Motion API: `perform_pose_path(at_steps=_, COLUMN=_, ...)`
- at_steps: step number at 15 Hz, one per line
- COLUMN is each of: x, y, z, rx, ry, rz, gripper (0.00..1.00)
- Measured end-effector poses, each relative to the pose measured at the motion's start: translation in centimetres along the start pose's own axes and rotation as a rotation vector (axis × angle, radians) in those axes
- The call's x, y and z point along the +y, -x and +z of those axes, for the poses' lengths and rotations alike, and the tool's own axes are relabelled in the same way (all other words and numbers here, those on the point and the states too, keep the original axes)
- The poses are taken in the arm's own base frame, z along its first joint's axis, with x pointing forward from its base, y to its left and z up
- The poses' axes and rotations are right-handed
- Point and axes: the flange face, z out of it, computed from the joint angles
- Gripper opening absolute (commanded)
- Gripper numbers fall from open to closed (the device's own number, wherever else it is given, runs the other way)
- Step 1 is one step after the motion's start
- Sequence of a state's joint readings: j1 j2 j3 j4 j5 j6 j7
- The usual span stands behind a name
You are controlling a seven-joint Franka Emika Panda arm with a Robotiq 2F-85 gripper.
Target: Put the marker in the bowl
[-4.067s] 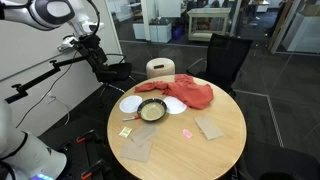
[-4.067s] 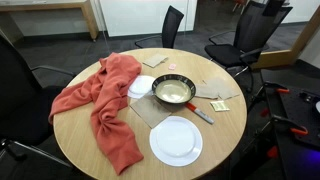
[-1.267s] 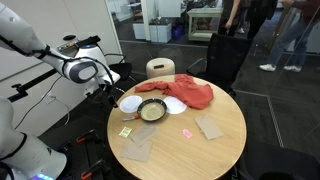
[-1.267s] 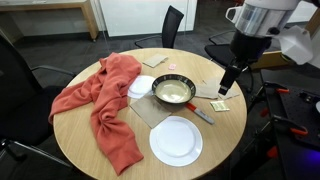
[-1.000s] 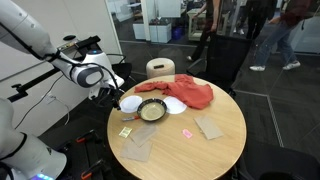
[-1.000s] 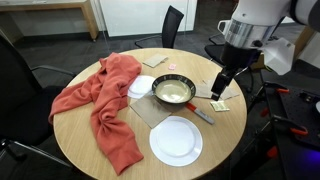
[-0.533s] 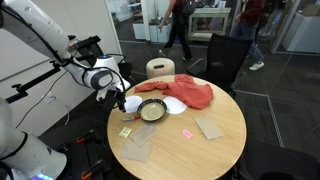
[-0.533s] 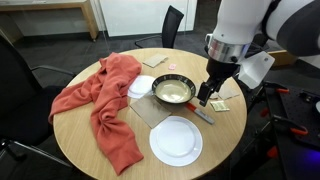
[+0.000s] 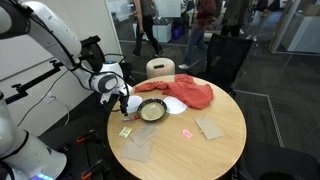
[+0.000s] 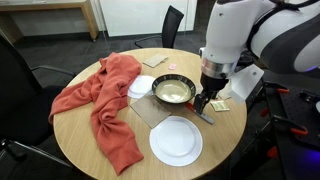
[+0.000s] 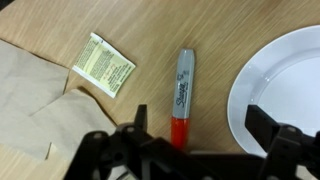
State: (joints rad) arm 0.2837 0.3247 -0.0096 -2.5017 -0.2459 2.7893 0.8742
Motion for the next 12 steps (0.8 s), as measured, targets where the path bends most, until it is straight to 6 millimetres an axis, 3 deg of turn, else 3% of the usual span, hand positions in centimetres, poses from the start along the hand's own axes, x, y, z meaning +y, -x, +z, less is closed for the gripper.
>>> perform_pose_path(at_steps=11, x=-0.8, y=-1.2, z=5.7, rx=-0.028, ry=0.016, rz=0.044, gripper=1.00)
perform_pose_path(at_steps=12, x=-0.9, y=-1.2, z=6.0, rx=-0.031, ry=0.017, rz=0.050, gripper=0.91)
